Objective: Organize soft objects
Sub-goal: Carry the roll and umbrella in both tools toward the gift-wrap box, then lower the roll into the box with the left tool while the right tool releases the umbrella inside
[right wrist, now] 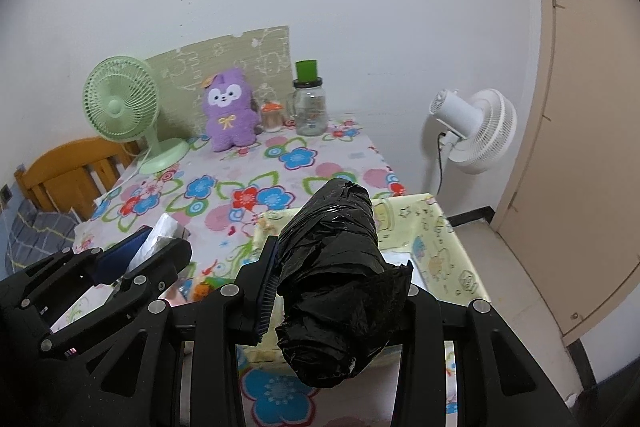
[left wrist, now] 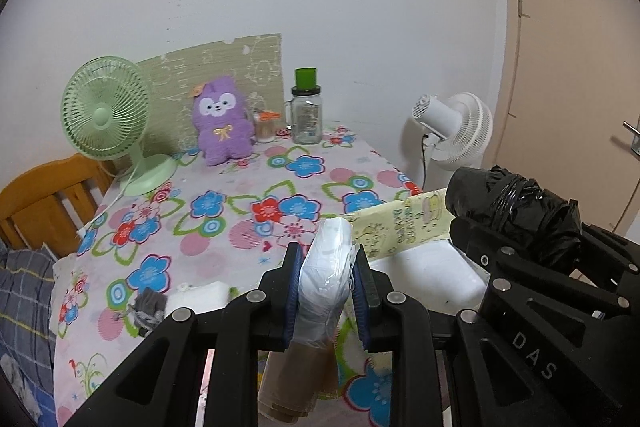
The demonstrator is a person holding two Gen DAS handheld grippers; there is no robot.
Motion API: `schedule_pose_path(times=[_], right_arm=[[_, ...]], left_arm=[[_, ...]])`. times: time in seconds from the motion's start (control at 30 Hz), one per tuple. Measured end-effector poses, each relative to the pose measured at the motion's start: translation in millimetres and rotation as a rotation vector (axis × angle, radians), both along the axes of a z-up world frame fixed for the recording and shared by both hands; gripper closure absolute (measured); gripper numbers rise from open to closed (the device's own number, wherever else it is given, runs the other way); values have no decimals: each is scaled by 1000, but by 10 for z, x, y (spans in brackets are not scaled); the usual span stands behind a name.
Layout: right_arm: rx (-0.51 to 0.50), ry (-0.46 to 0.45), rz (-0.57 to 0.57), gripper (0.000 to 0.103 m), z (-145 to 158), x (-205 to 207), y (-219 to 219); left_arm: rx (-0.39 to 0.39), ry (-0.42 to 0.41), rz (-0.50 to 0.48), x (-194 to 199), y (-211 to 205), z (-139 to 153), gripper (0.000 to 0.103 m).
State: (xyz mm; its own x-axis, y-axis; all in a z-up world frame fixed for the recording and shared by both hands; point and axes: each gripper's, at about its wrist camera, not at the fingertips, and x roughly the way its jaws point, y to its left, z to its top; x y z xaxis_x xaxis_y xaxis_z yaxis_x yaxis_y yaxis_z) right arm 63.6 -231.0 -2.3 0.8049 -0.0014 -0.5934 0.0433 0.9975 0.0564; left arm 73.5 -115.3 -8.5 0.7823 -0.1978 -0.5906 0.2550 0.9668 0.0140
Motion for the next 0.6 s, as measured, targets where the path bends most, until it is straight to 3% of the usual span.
schedule_pose_path(times=[0.6], right_arm=[[2,13,-58,61,-91,206,-489]], left_arm=[[25,62,-117,291,-626,-210,80]])
